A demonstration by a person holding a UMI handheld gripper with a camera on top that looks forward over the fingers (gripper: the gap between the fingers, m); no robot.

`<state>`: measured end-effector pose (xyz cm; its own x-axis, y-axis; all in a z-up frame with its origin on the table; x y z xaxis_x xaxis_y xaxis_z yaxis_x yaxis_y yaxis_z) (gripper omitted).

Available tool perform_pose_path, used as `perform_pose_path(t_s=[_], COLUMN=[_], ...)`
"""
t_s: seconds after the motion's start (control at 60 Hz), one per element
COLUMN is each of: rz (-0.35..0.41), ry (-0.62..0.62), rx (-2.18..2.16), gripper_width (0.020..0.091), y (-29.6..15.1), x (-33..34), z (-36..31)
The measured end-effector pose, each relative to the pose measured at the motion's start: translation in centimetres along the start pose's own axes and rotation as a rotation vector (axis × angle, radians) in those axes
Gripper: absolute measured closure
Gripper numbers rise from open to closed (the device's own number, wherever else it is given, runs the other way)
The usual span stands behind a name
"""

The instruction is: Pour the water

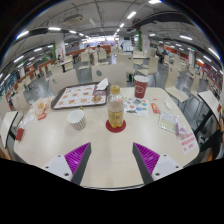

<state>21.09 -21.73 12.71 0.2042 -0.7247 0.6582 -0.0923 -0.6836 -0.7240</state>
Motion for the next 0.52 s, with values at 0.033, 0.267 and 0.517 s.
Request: perform_pose_path(t_s=[0.033,0.267,0.517], rz=[-0.013,-0.013,0.026], ry=[0.0,0.01,0.014], rx=[-0.005,0.019,0.068], gripper_width=[0.0255,0.0256,0.0254], y=[0.6,1.8,0.2], x=[1.0,3.8,4.4], z=[-0.5,-1.8,-1.7])
Point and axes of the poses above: the point between the fingertips, and its own axes, seen from behind it with the camera up: z to the right, y down, x backward, against the way the camera looks, the point moved 5 cm from there along x, backward, against the way the camera looks, and after that the axes turned 13 degrees about -y, right-handed, at the moved point
